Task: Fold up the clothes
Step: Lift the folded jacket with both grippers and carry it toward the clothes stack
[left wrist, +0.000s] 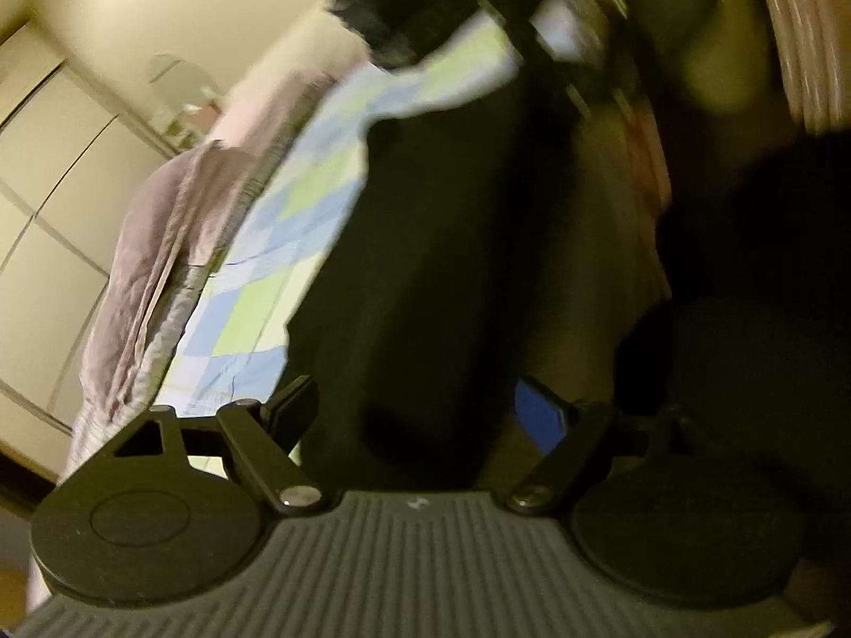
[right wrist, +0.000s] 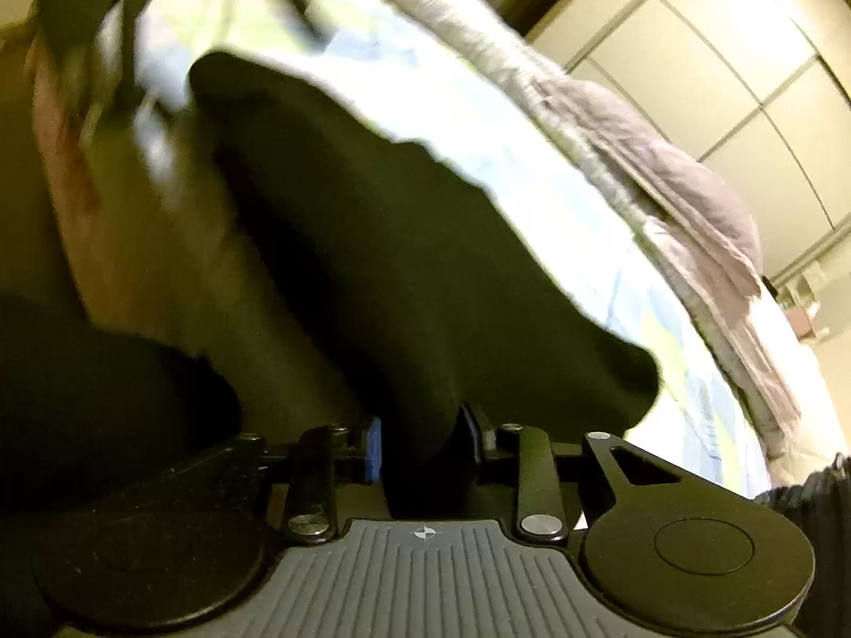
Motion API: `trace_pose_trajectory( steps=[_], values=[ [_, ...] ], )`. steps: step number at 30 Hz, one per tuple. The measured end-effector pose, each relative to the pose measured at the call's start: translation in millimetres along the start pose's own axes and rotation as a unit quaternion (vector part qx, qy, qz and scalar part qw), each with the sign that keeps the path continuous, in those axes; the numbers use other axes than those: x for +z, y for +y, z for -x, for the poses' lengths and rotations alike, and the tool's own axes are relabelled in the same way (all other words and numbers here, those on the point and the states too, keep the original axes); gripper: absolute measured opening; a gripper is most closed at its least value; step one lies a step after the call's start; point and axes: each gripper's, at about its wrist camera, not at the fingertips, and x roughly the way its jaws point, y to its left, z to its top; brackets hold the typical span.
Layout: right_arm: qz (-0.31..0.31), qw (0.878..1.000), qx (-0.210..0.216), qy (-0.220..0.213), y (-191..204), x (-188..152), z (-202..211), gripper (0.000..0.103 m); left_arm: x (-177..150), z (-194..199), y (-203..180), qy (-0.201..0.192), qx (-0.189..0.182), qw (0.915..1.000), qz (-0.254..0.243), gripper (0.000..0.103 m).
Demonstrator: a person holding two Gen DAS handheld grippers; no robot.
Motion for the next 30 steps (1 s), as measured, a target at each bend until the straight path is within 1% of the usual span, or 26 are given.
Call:
trace_pose_trajectory(
  steps=[1, 2, 3, 4, 6, 7, 8, 9, 10, 11, 15, 18, 19, 20, 21, 23, 25, 28, 30],
  values=[
    [-0.006, 1.0, -0.002, -0.004, -4, 1, 1, 0.028, 3, -9, -7, 0.009, 0.01, 0.9997, -0.02, 0.076],
    [-0.009, 1.0, -0.004, -0.006, -7, 2, 2, 0.028, 6, -18, -11, 0.018, 0.021, 0.999, -0.035, 0.07],
    [-0.011, 1.0, -0.004, -0.007, -7, 1, 3, 0.028, 8, -27, -13, 0.027, 0.031, 0.9982, -0.043, 0.06],
    [-0.01, 1.0, -0.003, -0.008, -6, 0, 3, 0.028, 10, -35, -14, 0.034, 0.036, 0.9976, -0.048, 0.06],
    [-0.009, 1.0, -0.001, -0.009, -1, -5, 4, 0.029, 11, -43, -12, 0.043, 0.026, 0.9977, -0.046, 0.052],
    [-0.007, 1.0, -0.003, -0.011, 3, -8, 5, 0.03, 10, -42, -10, 0.043, 0.024, 0.9979, -0.043, 0.049],
    [-0.001, 1.0, -0.007, -0.011, 6, -11, 3, 0.039, 10, -41, -9, 0.043, 0.022, 0.998, -0.04, 0.045],
    [0.009, 1.0, -0.014, -0.011, 8, -14, -2, 0.05, 10, -40, -7, 0.043, 0.021, 0.9982, -0.037, 0.042],
    [0.018, 1.0, -0.02, -0.011, 10, -16, -6, 0.074, 10, -40, -5, 0.043, 0.019, 0.9983, -0.034, 0.041],
    [0.028, 0.999, -0.027, -0.011, 12, -19, -11, 0.077, 11, -39, -3, 0.042, 0.017, 0.9985, -0.032, 0.04],
    [0.067, 0.996, -0.053, -0.011, 20, -30, -29, 0.077, 13, -35, 5, 0.04, 0.01, 0.9989, -0.022, 0.036],
    [0.097, 0.993, -0.072, -0.011, 26, -39, -42, 0.077, 15, -35, 9, 0.047, -0.001, 0.9985, -0.027, 0.036],
    [0.107, 0.991, -0.078, -0.011, 28, -42, -46, 0.066, 15, -35, 10, 0.05, -0.006, 0.9983, -0.03, 0.035],
    [0.116, 0.99, -0.085, -0.011, 30, -44, -51, 0.06, 16, -35, 11, 0.054, -0.01, 0.998, -0.032, 0.035],
    [0.121, 0.989, -0.082, -0.014, 28, -46, -53, 0.058, 18, -36, 12, 0.058, -0.015, 0.9976, -0.034, 0.035],
    [0.113, 0.991, -0.061, -0.02, 17, -45, -50, 0.039, 26, -37, 19, 0.069, -0.026, 0.9967, -0.033, 0.033],
    [0.094, 0.995, -0.035, -0.02, 0, -41, -45, 0.032, 36, -39, 28, 0.082, -0.041, 0.9952, -0.035, 0.032],
    [0.077, 0.997, -0.001, -0.008, -29, -26, -34, 0.029, 53, -35, 47, 0.1, -0.071, 0.9919, -0.031, 0.031],
    [0.077, 0.997, 0.017, 0.007, -54, -11, -20, 0.029, 70, -24, 64, 0.106, -0.085, 0.9904, -0.027, 0.03]
  ],
)
